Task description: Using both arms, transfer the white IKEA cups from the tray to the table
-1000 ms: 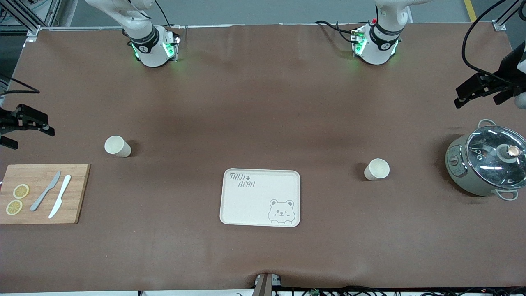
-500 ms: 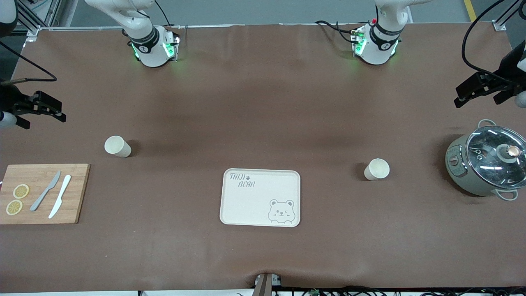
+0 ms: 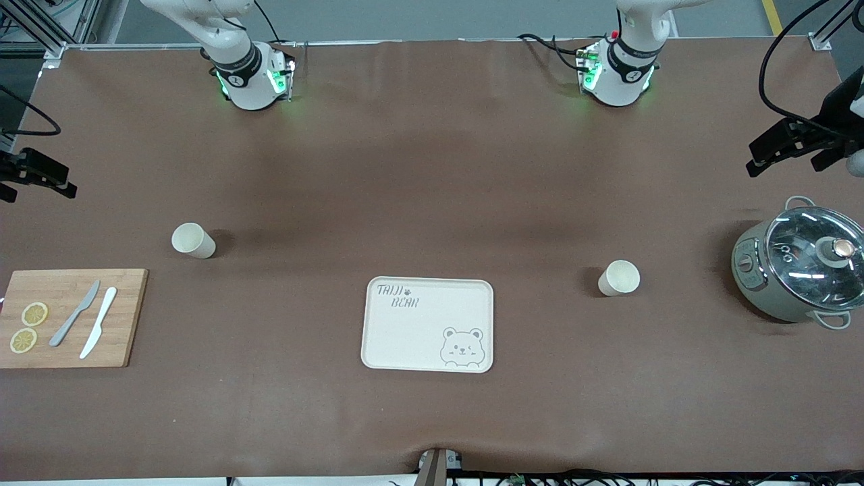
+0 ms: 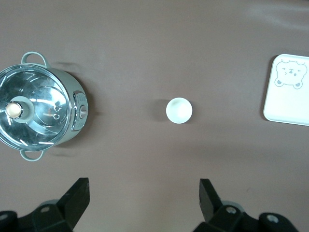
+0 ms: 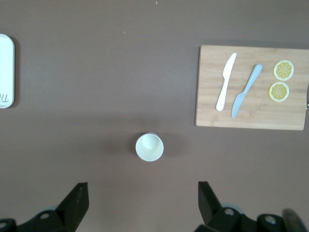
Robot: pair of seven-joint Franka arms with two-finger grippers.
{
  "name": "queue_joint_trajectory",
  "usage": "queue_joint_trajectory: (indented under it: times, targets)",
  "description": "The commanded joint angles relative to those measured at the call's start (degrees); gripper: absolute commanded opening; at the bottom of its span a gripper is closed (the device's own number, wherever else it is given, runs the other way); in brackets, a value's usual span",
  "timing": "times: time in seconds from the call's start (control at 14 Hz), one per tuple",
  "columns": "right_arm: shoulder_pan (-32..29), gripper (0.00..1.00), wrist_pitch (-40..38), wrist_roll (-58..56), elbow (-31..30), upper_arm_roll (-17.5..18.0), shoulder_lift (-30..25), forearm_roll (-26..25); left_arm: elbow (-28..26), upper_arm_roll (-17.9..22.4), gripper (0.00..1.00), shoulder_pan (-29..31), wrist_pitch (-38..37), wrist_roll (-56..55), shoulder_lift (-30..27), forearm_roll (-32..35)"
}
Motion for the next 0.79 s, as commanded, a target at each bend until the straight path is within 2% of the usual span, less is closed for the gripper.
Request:
queue_joint_trajectory:
  times: [0.0, 0.14, 0.29, 0.36, 0.71]
  targets:
    - [0.8, 1.0, -1.1, 0.7, 1.2, 1.2, -0.6, -0.8, 0.6, 0.5, 1.0, -0.2, -0.3, 1.9, -0.7, -0.2]
    - [1.4, 1.0, -4.8, 0.4, 4.5, 1.1, -0.6, -0.8, 0.4, 3.7, 1.0, -4.0, -0.5, 2.1, -1.3, 0.0]
    - [2.0, 1.0, -5.1, 0.9, 4.6, 1.4, -0.9, -0.1, 0.3, 9.0, 1.0, -9.2, -1.5, 2.0, -1.3, 0.0]
    - [2.2, 1.0, -5.0, 2.0, 4.6, 1.3, -0.9, -0.2, 0.1, 10.0, 1.0, -10.1, -1.6, 2.0, -1.5, 0.0]
    - [1.8, 1.0, -5.6, 2.8, 6.7, 1.1, -0.7, -0.9, 0.3, 9.6, 1.0, -10.2, -2.2, 1.9, -1.5, 0.0]
